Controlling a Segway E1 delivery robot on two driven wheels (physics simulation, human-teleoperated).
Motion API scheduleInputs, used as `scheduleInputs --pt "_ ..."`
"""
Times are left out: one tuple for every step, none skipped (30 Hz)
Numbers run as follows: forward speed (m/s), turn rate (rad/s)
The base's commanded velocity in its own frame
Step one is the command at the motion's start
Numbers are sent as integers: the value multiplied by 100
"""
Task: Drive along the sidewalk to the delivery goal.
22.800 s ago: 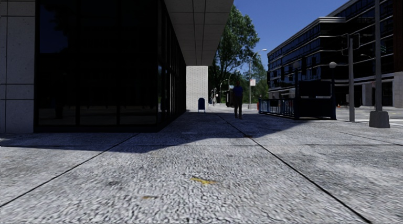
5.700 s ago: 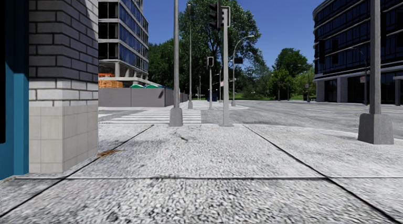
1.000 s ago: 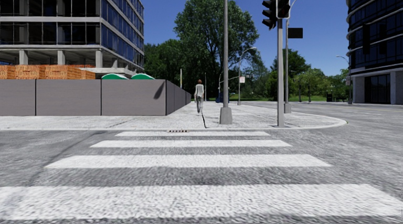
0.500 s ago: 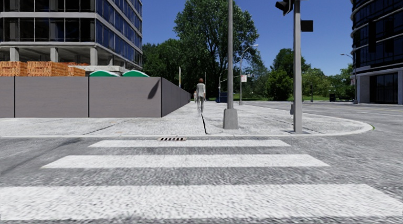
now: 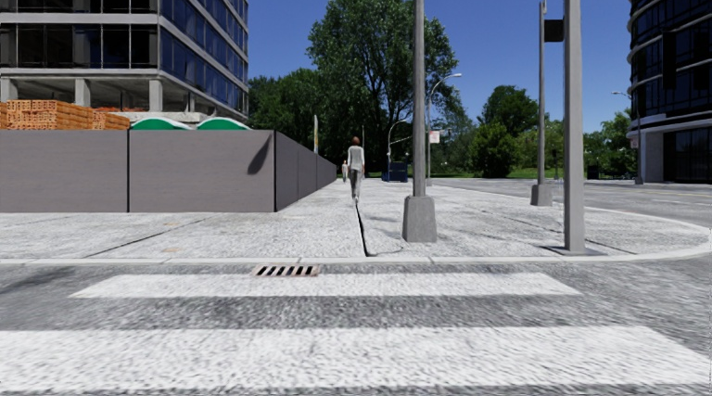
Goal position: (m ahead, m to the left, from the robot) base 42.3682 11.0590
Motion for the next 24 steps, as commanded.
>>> scheduleInputs --pt "200 0" --pt "200 0" --pt "200 0" --pt "200 0" --pt "200 0" --pt "200 0" --pt "200 0" --pt "200 0" --pt "200 0" --pt "200 0" --pt "200 0" --pt "200 0" --pt "200 0" --pt "200 0" --pt "200 0" --pt "200 0" --pt "200 0" --pt "200 0" --pt "200 0" --pt "200 0" --pt "200 0" --pt "200 0" --pt "200 0" --pt "200 0"
